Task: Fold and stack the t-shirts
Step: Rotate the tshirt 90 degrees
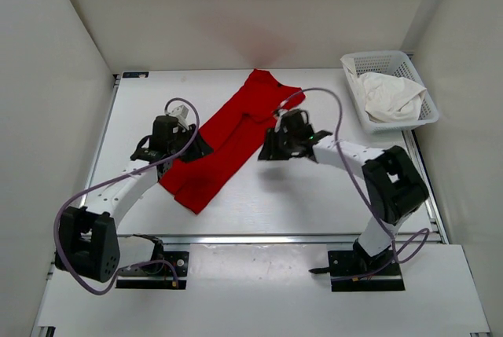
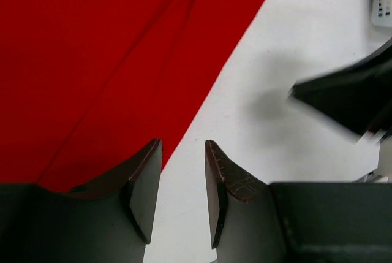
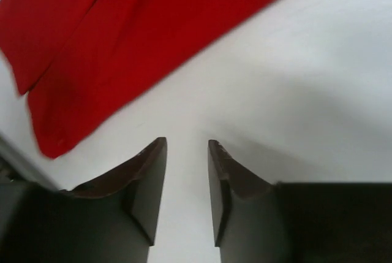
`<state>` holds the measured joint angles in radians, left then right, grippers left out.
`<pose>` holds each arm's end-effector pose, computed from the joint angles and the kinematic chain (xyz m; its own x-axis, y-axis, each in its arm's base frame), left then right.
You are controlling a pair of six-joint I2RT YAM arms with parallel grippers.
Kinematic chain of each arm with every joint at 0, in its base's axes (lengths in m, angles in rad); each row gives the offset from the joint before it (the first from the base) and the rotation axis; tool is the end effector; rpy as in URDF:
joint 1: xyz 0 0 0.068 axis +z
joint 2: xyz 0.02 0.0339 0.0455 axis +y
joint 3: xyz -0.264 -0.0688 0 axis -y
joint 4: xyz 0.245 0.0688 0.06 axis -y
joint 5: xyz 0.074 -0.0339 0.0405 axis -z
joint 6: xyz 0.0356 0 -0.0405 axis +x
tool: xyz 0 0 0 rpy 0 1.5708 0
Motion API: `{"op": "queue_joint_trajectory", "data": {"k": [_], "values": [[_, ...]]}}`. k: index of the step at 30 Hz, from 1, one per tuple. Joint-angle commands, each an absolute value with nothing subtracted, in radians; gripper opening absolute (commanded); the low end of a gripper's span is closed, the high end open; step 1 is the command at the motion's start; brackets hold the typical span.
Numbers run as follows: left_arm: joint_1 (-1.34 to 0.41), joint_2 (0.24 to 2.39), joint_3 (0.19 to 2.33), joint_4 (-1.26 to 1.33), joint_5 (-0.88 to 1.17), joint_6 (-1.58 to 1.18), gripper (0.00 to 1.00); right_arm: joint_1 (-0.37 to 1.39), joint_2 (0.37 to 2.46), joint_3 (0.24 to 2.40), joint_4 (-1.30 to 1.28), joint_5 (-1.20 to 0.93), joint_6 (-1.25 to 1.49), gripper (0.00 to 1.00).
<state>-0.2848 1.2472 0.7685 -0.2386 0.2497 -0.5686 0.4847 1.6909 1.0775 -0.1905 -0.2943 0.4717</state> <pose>0.2499 -0.0823 0.2329 -0.7744 -0.3169 -0.5475 0.0403 0.8390 -0.5427 0.3150 0.1776 0.2058 -0.8511 0.0433 -0.5232 -0.2664 0.8232 0.5014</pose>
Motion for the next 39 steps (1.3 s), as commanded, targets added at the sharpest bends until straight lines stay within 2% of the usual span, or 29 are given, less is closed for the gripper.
{"op": "queue_joint_trajectory", "data": {"k": [1,7,13,14,15,16,18,23,27,28,32,34,39], "values": [[-0.268,1.184,0.828,-0.293,0.252,-0.534,0.45,0.632,1.730,1.003,0.101,-0.345,0.627,0.34],[-0.239,1.114,0.836,-0.327,0.242,-0.522,0.46,0.802,1.916,1.100,0.178,-0.285,0.739,0.39],[-0.259,1.100,0.805,-0.318,0.242,-0.531,0.46,0.802,2.020,1.126,0.200,-0.243,0.790,0.38],[-0.265,1.101,0.802,-0.318,0.239,-0.534,0.46,0.799,2.034,1.150,0.178,-0.244,0.795,0.33],[-0.271,1.104,0.796,-0.307,0.241,-0.538,0.46,0.796,2.048,1.161,0.160,-0.247,0.784,0.25],[-0.275,1.104,0.799,-0.308,0.236,-0.535,0.45,0.793,2.054,1.167,0.158,-0.252,0.785,0.11],[-0.290,1.114,0.802,-0.316,0.229,-0.532,0.46,0.766,2.031,1.129,0.130,-0.258,0.779,0.01],[-0.353,1.138,0.792,-0.298,0.200,-0.537,0.46,0.615,1.803,0.866,0.153,-0.328,0.715,0.00],[-0.457,1.209,0.759,-0.264,0.184,-0.549,0.45,0.407,1.646,0.737,0.001,-0.432,0.548,0.00],[-0.480,1.229,0.750,-0.258,0.183,-0.548,0.45,0.366,1.606,0.720,-0.061,-0.434,0.510,0.02],[-0.537,1.247,0.700,-0.281,0.152,-0.528,0.47,0.299,1.465,0.632,-0.098,-0.416,0.486,0.31],[-0.538,1.241,0.651,-0.281,0.155,-0.517,0.49,0.273,1.358,0.569,-0.116,-0.411,0.492,0.37],[-0.601,1.230,0.548,-0.264,0.182,-0.538,0.52,0.287,1.177,0.439,-0.218,-0.347,0.532,0.39]]}}
